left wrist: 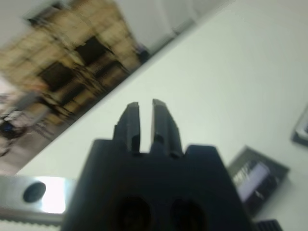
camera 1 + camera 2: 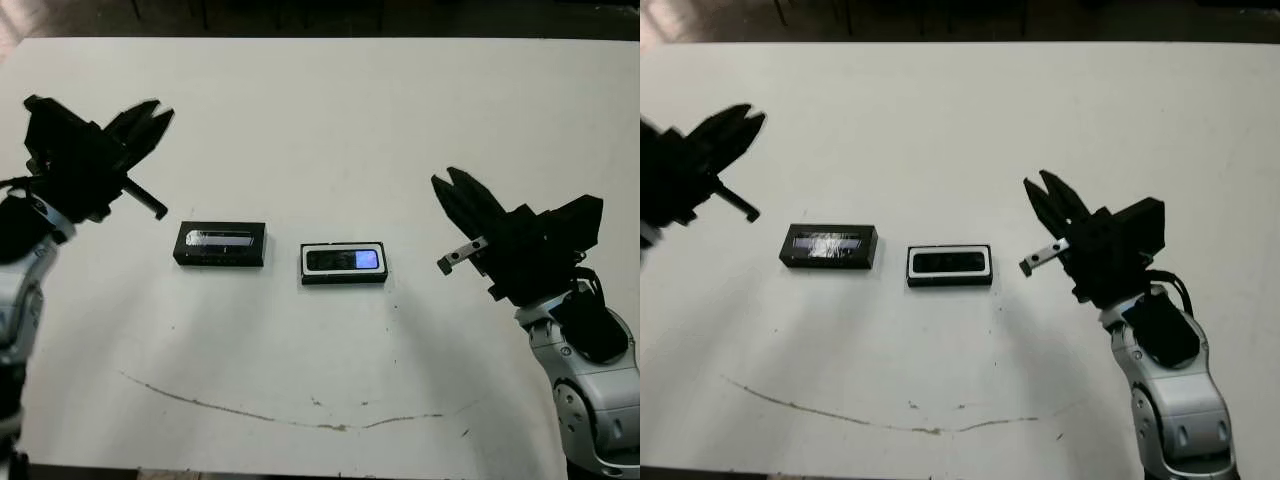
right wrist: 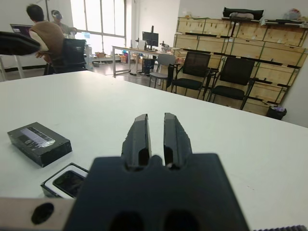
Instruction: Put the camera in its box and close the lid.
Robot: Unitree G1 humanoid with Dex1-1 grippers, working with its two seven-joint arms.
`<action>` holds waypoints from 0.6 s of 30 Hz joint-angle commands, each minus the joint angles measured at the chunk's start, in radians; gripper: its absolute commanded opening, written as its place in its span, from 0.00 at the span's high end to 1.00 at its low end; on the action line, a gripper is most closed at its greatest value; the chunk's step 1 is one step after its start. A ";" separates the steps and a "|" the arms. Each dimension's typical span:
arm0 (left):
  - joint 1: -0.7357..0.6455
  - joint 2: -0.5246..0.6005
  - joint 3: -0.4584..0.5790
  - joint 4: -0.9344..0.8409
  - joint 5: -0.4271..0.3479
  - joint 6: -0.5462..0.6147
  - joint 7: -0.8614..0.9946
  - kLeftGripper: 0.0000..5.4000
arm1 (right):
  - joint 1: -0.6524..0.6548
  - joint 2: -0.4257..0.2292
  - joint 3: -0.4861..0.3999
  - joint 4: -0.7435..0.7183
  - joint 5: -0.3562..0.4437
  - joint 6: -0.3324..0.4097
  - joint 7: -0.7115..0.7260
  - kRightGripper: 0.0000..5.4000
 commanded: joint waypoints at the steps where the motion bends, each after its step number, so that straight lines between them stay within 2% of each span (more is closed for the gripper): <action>1: -0.108 0.066 -0.125 0.106 0.077 0.029 -0.114 1.00 | 0.009 -0.019 0.002 -0.002 0.016 0.014 0.011 1.00; 5: -0.311 0.125 -0.335 0.289 0.240 -0.010 -0.331 1.00 | 0.005 -0.023 0.010 -0.001 0.016 0.006 0.009 1.00; 8: -0.431 0.097 -0.449 0.448 0.330 -0.021 -0.453 1.00 | 0.009 -0.024 0.013 -0.004 0.019 0.007 0.006 1.00; 12: -0.492 0.041 -0.521 0.611 0.394 -0.082 -0.514 1.00 | 0.018 -0.026 0.015 0.002 0.020 -0.006 0.011 1.00; 18: -0.527 -0.020 -0.555 0.779 0.457 -0.189 -0.541 1.00 | 0.029 -0.028 0.011 0.017 0.028 -0.016 0.018 1.00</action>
